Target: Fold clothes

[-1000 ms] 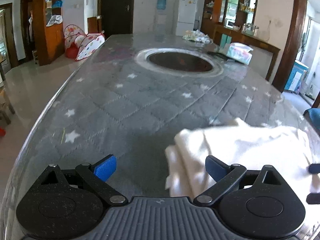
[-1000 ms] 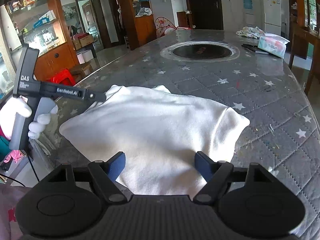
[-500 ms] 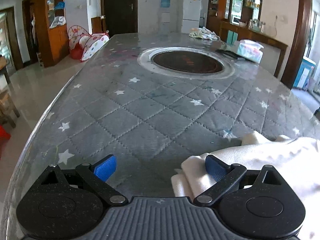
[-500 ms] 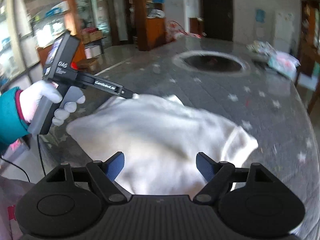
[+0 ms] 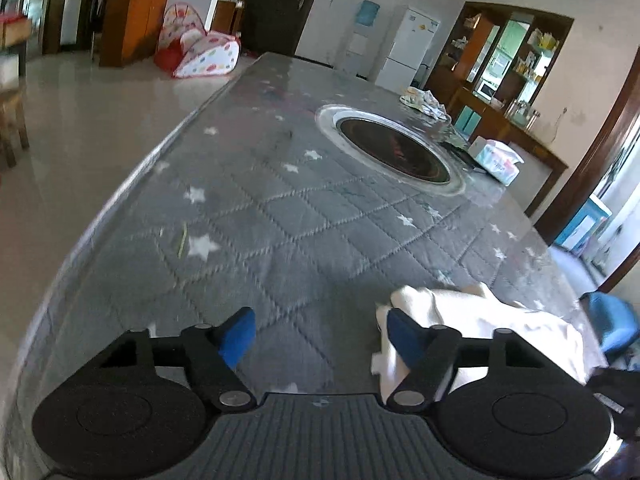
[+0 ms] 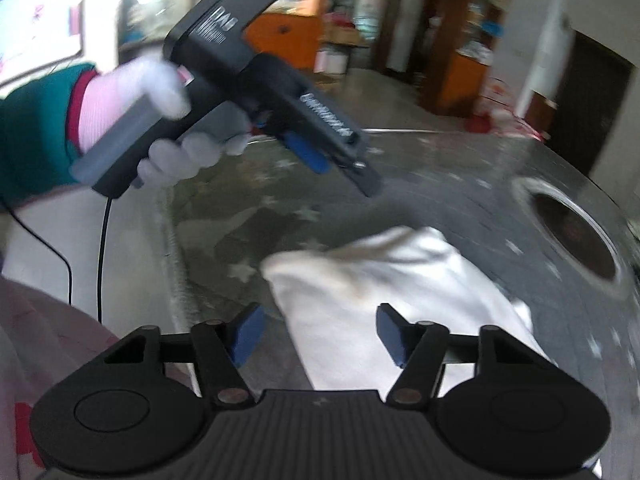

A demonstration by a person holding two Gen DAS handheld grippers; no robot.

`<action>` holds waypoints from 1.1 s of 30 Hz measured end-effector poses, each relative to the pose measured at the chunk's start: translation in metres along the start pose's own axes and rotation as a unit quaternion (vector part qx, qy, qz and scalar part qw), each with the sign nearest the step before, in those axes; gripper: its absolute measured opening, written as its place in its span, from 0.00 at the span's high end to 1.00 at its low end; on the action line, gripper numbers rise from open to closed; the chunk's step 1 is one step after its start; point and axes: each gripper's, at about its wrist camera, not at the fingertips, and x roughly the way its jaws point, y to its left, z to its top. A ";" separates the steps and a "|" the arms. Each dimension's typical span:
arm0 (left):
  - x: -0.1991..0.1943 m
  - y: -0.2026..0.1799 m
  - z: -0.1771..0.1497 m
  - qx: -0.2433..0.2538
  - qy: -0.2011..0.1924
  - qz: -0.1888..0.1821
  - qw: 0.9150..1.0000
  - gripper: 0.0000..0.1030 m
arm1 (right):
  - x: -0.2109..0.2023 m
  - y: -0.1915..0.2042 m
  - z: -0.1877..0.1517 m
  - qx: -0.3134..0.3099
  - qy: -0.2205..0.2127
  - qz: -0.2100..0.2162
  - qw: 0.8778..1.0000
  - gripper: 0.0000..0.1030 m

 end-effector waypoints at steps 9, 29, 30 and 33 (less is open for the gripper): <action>0.001 0.011 -0.013 -0.070 0.031 -0.061 0.995 0.30 | 0.036 0.023 0.014 -0.041 0.020 0.001 0.999 0.58; 0.036 0.004 -0.025 -0.267 0.100 -0.205 0.936 0.29 | -0.021 -0.031 0.017 0.124 -0.079 0.009 0.989 0.94; 0.040 0.003 -0.026 -0.273 0.104 -0.210 0.933 0.29 | -0.022 -0.031 0.016 0.127 -0.080 0.009 0.989 0.94; 0.050 0.000 -0.032 -0.288 0.114 -0.219 0.925 0.34 | -0.024 -0.030 0.013 0.131 -0.081 0.017 0.988 0.94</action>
